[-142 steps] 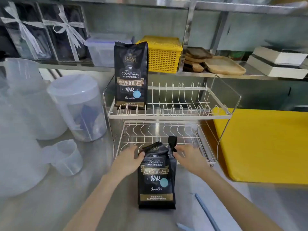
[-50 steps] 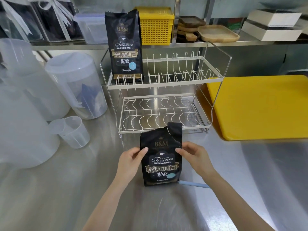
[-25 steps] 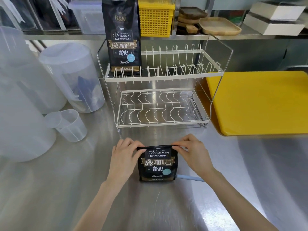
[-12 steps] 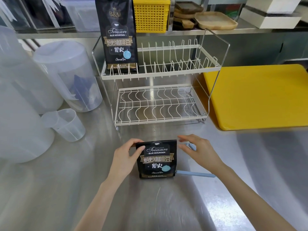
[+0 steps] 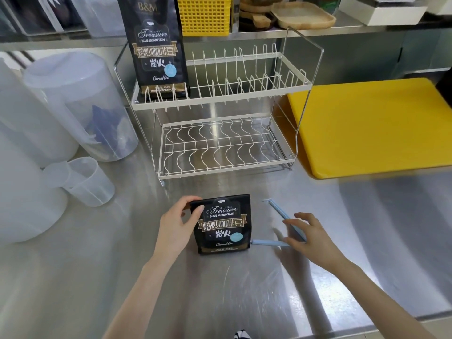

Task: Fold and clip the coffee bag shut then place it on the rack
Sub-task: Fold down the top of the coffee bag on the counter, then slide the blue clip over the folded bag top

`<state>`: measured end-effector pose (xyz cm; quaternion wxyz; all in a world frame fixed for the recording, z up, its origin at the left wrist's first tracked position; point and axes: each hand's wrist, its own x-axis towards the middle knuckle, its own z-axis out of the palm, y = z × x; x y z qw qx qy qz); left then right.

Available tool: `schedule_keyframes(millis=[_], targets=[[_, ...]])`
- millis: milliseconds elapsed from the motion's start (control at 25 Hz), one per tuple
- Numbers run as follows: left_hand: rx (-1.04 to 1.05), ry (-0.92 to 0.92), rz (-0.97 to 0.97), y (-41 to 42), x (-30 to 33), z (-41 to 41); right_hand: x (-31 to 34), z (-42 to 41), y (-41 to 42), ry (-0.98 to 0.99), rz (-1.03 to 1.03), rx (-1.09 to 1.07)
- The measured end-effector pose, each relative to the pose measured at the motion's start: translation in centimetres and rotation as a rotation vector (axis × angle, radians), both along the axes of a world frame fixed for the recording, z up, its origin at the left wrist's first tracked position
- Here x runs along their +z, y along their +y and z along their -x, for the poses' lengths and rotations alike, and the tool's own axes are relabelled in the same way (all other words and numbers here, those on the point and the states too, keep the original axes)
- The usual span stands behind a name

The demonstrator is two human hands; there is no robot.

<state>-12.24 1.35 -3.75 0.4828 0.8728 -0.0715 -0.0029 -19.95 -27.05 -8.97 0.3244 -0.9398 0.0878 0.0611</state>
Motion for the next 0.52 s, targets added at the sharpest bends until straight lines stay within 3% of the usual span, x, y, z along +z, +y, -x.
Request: schedule_keyframes(millis=[240, 520], targets=[[0.004, 0.011, 0.028, -0.1, -0.3, 0.0, -2.0, 0.6, -0.2, 0.094, 0.084, 0.010], [0.005, 0.033, 0.045, 0.0, -0.4, 0.1, -3.3, 0.4, -0.1, -0.024, 0.089, -0.083]])
